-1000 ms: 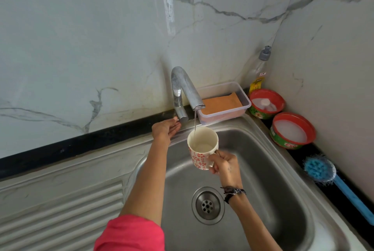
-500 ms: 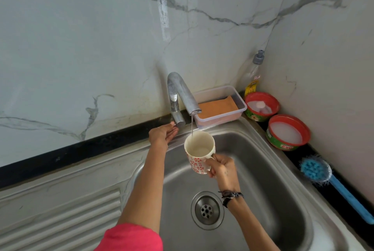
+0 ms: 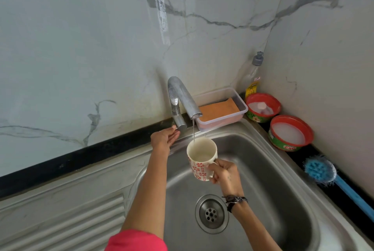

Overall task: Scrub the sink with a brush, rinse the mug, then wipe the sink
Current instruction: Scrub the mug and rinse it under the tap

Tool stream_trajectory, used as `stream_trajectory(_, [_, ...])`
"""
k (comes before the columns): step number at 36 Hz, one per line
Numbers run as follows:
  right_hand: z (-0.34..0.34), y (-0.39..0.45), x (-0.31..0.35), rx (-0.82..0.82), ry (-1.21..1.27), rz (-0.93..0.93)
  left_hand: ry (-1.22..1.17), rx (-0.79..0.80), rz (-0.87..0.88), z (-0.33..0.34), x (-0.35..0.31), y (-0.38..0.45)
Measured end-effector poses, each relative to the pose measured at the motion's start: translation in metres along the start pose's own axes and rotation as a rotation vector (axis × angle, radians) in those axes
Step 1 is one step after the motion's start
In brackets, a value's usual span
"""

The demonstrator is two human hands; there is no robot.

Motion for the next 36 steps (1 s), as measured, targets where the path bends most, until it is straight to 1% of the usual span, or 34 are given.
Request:
stream_trajectory(10, [0.0046, -0.0018, -0.0018, -0.011, -0.018, -0.027, -0.02, -0.004, 0.0, -0.0002, 0.0005, 0.0011])
stream_trajectory(23, [0.0086, -0.0024, -0.0039, 0.021, 0.001, -0.021, -0.031, 0.005, 0.012, -0.0008, 0.0019, 0.0029])
stream_trajectory(36, [0.0083, -0.0078, 0.0003, -0.001, 0.08, -0.065, -0.035, 0.003, 0.02, -0.0023, 0.0015, 0.0052])
Point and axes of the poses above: each hand's wrist, its own y-axis towards the middle knuckle, its own z-axis out of the palm, x = y × z, the point moved 3 cm from there along y, towards the middle knuckle, and after that the axes turned 12 degrees about z, right-handed, at the moved point
